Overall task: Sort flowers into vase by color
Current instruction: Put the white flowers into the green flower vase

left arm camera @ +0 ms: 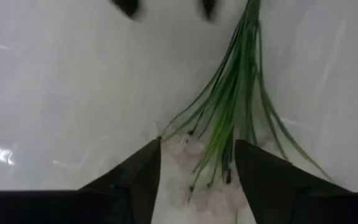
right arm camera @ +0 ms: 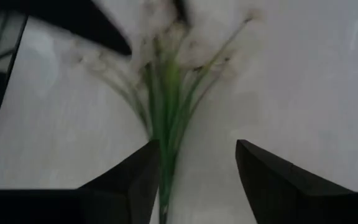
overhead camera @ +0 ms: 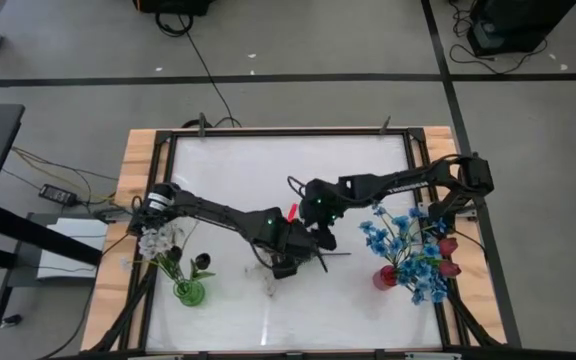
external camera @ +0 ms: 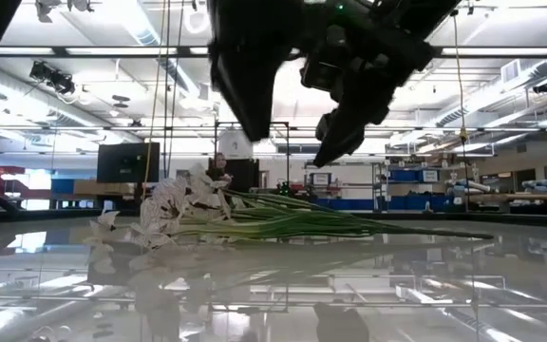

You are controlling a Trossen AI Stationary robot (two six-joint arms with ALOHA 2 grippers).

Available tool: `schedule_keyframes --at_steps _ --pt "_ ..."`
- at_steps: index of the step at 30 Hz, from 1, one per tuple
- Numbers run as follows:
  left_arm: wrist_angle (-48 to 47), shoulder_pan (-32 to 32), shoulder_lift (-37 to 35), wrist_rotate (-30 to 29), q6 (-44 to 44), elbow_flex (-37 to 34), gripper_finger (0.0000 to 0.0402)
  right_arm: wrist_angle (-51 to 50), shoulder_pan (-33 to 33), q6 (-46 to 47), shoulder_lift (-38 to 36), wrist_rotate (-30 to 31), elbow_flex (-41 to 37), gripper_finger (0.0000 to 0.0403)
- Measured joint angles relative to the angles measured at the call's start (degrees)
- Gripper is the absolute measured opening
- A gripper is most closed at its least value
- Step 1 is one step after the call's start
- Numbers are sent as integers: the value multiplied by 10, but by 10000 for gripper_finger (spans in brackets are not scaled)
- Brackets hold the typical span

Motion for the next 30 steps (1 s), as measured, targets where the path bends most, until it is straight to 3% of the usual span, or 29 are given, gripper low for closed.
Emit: schedule_keyframes --at_steps 5,14,21,25,30 --pt "-2 5 -36 -4 7 42 230 15 28 -25 0 1 -19 236" --pt "-5 28 -87 -58 -12 135 231 68 66 -49 0 63 -65 233" --pt "-4 43 -87 -62 -13 217 231 67 71 -51 10 68 -71 229" --pt "-21 43 -87 -62 -12 255 231 75 71 -31 7 130 -61 229" --pt "-36 43 -87 -68 -10 286 231 36 42 2 6 199 10 228"
